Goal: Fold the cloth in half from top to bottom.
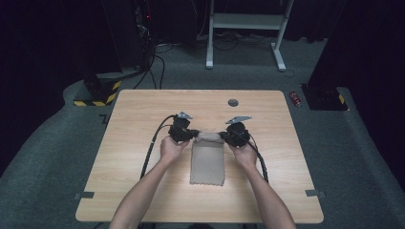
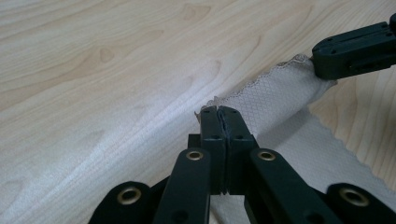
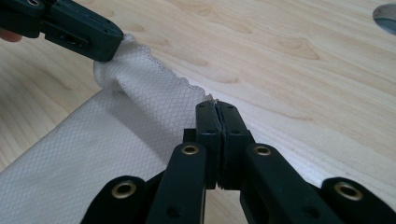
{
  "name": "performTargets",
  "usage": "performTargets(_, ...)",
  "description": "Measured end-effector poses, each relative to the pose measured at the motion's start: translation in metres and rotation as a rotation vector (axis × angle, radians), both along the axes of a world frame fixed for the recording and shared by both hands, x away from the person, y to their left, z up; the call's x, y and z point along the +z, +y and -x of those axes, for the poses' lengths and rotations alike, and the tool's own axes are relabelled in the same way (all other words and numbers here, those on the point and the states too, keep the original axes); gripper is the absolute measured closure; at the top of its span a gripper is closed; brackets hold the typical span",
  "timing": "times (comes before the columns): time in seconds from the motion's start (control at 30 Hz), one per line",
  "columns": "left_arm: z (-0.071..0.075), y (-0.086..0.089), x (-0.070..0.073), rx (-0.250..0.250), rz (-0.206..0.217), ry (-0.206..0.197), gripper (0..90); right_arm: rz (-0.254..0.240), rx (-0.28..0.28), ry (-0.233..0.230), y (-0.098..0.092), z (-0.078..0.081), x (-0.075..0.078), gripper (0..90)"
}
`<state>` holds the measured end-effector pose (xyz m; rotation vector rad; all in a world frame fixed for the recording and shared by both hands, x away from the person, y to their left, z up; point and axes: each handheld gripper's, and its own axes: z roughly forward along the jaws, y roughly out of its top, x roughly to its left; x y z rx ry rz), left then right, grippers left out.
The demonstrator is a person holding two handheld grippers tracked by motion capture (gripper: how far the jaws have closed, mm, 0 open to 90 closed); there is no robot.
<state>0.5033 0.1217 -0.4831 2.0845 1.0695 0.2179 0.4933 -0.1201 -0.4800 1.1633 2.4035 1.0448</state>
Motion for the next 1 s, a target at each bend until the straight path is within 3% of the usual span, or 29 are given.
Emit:
performTargets(0.17, 0.006, 0.0, -0.004, -0.005, 0.007, 0.01, 89.0, 0.01, 0.012, 0.011, 0.0, 0.005, -0.004, 88.7)
performTargets(0.5, 0.019, 0.007, -0.007, 0.01, 0.057, 0.018, 89.0, -0.017, 0.038, 0.012, -0.001, 0.018, -0.008, 88.7)
performTargets(1.0, 0.033, 0.006, -0.004, -0.028, 0.048, -0.007, 89.0, -0.044, 0.042, 0.01, -0.008, 0.032, -0.009, 88.7)
